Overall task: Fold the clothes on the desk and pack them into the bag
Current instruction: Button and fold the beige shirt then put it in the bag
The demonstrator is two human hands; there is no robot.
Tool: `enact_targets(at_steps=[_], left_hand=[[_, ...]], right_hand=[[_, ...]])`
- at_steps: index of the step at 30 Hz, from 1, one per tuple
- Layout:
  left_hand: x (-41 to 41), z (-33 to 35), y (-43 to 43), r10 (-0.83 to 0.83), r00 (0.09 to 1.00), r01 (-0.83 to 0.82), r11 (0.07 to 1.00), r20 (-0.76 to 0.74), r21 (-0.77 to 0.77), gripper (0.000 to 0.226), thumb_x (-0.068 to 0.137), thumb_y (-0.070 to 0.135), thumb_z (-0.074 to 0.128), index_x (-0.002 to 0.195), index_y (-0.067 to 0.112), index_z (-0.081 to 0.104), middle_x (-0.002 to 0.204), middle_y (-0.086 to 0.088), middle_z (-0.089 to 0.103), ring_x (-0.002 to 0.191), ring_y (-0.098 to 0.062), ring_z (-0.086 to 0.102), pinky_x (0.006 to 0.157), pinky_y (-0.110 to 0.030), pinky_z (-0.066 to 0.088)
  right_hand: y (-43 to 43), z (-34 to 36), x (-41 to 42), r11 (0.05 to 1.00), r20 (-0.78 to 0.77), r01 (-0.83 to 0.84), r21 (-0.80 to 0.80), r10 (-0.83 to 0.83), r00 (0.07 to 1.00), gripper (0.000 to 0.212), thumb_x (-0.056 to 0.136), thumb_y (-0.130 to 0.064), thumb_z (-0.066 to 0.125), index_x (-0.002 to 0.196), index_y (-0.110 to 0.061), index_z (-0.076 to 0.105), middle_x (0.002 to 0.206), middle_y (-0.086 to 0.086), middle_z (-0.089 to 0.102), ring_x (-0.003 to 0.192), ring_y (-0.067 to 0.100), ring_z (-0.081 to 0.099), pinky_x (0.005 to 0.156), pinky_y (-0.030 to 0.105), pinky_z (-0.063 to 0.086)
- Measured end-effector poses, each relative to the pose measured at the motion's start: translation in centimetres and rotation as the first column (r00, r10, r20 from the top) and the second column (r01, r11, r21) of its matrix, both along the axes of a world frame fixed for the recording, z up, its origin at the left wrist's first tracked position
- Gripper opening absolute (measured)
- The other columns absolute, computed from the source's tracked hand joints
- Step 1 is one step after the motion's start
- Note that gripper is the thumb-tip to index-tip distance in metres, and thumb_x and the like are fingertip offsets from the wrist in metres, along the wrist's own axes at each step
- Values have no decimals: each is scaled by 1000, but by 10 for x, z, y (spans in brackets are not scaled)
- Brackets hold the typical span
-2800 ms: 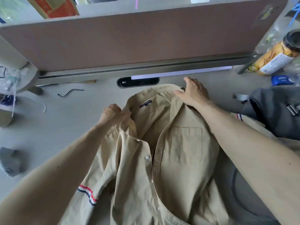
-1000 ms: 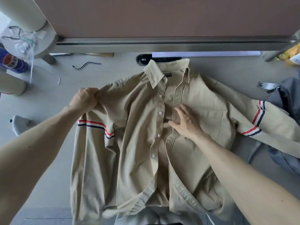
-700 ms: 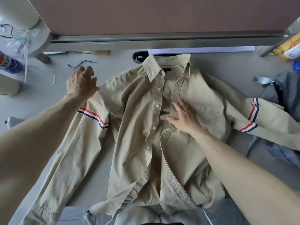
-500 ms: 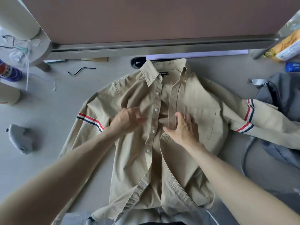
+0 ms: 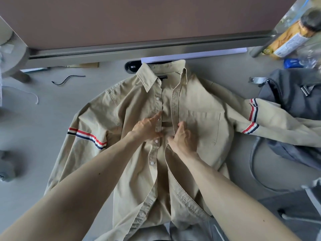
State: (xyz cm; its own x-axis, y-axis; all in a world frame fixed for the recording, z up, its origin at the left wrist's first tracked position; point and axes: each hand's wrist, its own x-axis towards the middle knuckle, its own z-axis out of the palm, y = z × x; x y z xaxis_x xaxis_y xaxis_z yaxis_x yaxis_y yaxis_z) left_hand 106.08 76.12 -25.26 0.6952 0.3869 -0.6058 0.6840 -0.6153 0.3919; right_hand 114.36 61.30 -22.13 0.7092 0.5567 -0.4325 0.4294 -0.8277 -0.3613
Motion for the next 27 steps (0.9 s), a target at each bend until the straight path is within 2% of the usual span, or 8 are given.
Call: enact_targets(at_steps=[2, 7, 12, 15, 18, 20, 24, 27], left_hand=[[1, 1, 2, -8, 1000, 8, 1000, -12, 6, 106, 82, 61, 70, 157, 43, -3, 135, -14, 58, 118, -35, 60, 91, -41, 50], [5, 12, -2, 10, 1000, -9, 1000, -12, 21, 110, 78, 69, 68, 158, 40, -1, 130, -18, 58, 113, -37, 63, 89, -40, 50], [11, 17, -18, 163, 986, -165, 983, 29, 75, 90, 75, 66, 67, 141, 24, 22, 113, -14, 64, 102, -39, 65, 87, -46, 52], [14, 22, -26, 231, 973, -233, 969, 29, 86, 63, 83, 46, 66, 121, 12, 30, 107, -14, 61, 102, -39, 64, 84, -43, 48], [14, 31, -24, 268, 963, -267, 962, -12, 64, 49, 83, 26, 59, 122, 10, 34, 114, -16, 58, 111, -41, 59, 89, -42, 46], [12, 35, -23, 271, 962, -269, 962, -29, 45, 44, 83, 19, 54, 123, 11, 37, 114, -16, 56, 114, -41, 56, 92, -42, 45], [5, 43, -30, 344, 935, -345, 939, 82, -2, 26, 84, 11, 44, 110, 14, 44, 98, -14, 56, 99, -43, 58, 76, -38, 39], [2, 51, -46, 248, 947, -269, 959, 202, 85, 26, 85, 11, 44, 111, 15, 45, 96, -19, 63, 88, -43, 60, 71, -39, 42]], right_hand=[[1, 6, 2, 1000, 12, 8, 22, -8, 1000, 38, 86, -19, 57, 121, -11, 46, 113, 14, 65, 102, 36, 64, 79, 36, 48], [-7, 26, -8, 958, 54, -132, 256, 122, 991, 48, 86, -12, 55, 135, -9, 53, 127, 11, 60, 113, 32, 58, 92, 36, 45], [-13, 6, -13, 950, -66, -302, -80, 297, 953, 67, 91, -48, 50, 151, -25, 28, 131, 9, 48, 120, 31, 50, 97, 42, 46], [-21, -7, -10, 941, -91, -312, -132, 302, 949, 77, 87, -62, 44, 154, -36, 15, 130, 9, 44, 122, 32, 42, 100, 50, 42], [-22, -13, -8, 929, -106, -337, -154, 323, 940, 82, 85, -69, 41, 154, -40, 6, 129, 11, 39, 121, 34, 39, 100, 55, 39], [-20, -16, -5, 924, -111, -348, -158, 334, 936, 86, 83, -72, 42, 153, -41, 4, 129, 12, 38, 121, 36, 38, 100, 56, 37], [-22, -15, -5, 917, -85, -366, -160, 357, 930, 88, 82, -63, 50, 154, -42, 4, 131, 10, 36, 124, 35, 36, 100, 51, 34], [-25, -14, -4, 911, -79, -379, -161, 371, 925, 89, 81, -56, 54, 154, -42, 4, 132, 10, 34, 125, 35, 36, 100, 49, 34]])
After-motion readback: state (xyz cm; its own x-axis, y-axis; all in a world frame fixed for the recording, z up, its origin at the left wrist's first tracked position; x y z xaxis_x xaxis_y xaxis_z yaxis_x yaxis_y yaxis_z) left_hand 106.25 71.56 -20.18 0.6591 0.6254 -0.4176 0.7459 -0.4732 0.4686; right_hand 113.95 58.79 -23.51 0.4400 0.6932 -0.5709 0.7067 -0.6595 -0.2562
